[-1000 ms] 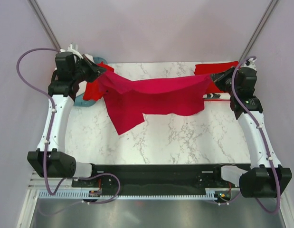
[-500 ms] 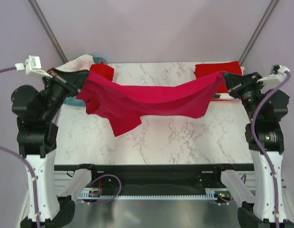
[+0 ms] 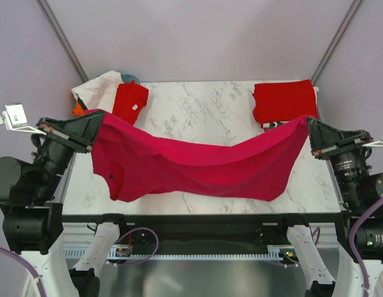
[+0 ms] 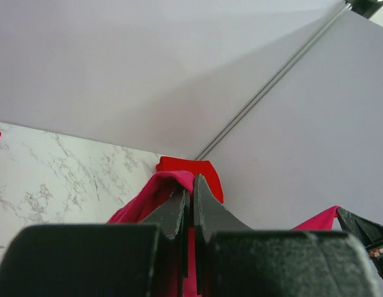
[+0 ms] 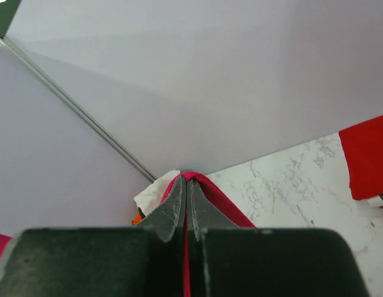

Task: Fold and stack the t-shirts
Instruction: Flatten the tshirt out

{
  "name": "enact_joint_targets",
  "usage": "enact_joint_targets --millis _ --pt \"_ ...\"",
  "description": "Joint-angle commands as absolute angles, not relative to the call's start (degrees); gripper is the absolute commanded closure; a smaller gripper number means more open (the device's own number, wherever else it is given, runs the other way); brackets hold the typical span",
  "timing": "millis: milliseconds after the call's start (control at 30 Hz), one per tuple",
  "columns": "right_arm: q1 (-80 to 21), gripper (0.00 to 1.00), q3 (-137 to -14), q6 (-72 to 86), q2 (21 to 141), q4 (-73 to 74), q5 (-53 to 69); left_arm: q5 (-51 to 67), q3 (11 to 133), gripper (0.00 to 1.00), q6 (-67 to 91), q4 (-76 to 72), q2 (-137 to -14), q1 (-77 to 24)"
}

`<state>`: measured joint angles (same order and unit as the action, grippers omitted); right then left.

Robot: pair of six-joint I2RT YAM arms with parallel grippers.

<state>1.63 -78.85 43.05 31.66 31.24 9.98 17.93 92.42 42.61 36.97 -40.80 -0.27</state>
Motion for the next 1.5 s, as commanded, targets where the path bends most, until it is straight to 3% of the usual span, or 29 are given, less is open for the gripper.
enact_joint_targets --millis 0,400,533,800,933,1167,1200,1267,1300,1333,1400,1467 --pt "1.7 1.00 -77.0 43.2 34.7 34.5 7.9 16.0 93.0 0.98 44.0 37.8 -44.8 -0.1" --pt "1.4 1.00 -54.8 47.2 56.3 14.7 11.4 16.4 66.7 0.98 46.1 13.1 -68.0 -0.3" --pt "0.4 1.00 -53.8 46.1 66.8 8.3 9.7 14.1 62.4 0.98 48.9 5.8 -77.1 -1.5" --pt "-5.4 1.00 -61.9 44.3 87.1 3.3 4.9 12.0 68.4 0.98 49.5 1.8 -90.8 -4.4" --pt "-6.5 1.00 -72.6 44.1 96.2 3.4 3.8 8.7 74.8 0.98 49.3 1.8 -97.2 -5.0" --pt "-6.5 1.00 -99.5 43.8 118.3 9.5 -2.0 8.7 99.8 0.98 51.1 2.3 -116.9 -5.0" --pt "-6.4 1.00 -106.8 43.7 120.7 11.1 -2.3 8.5 102.8 0.88 51.3 2.7 -119.1 -5.1" --pt "-6.2 0.51 -114.5 44.1 127.7 14.4 -3.1 9.4 112.1 0.46 51.6 4.3 -125.8 -5.0" --pt "-6.2 0.29 -120.1 44.1 129.4 17.2 -3.3 10.5 115.9 0.01 51.2 6.8 -128.1 -5.1" --pt "-6.1 0.12 -121.7 44.0 130.3 18.3 -3.5 12.0 119.8 0.00 50.2 9.6 -129.7 -5.1" --pt "-6.1 0.11 -120.2 43.2 129.6 18.5 -3.5 12.7 125.3 0.00 46.9 15.6 -130.5 -5.2" --pt "-6.0 0.13 -112.7 41.8 125.1 15.7 -3.4 10.0 119.7 0.00 44.4 16.0 -124.8 -5.3"
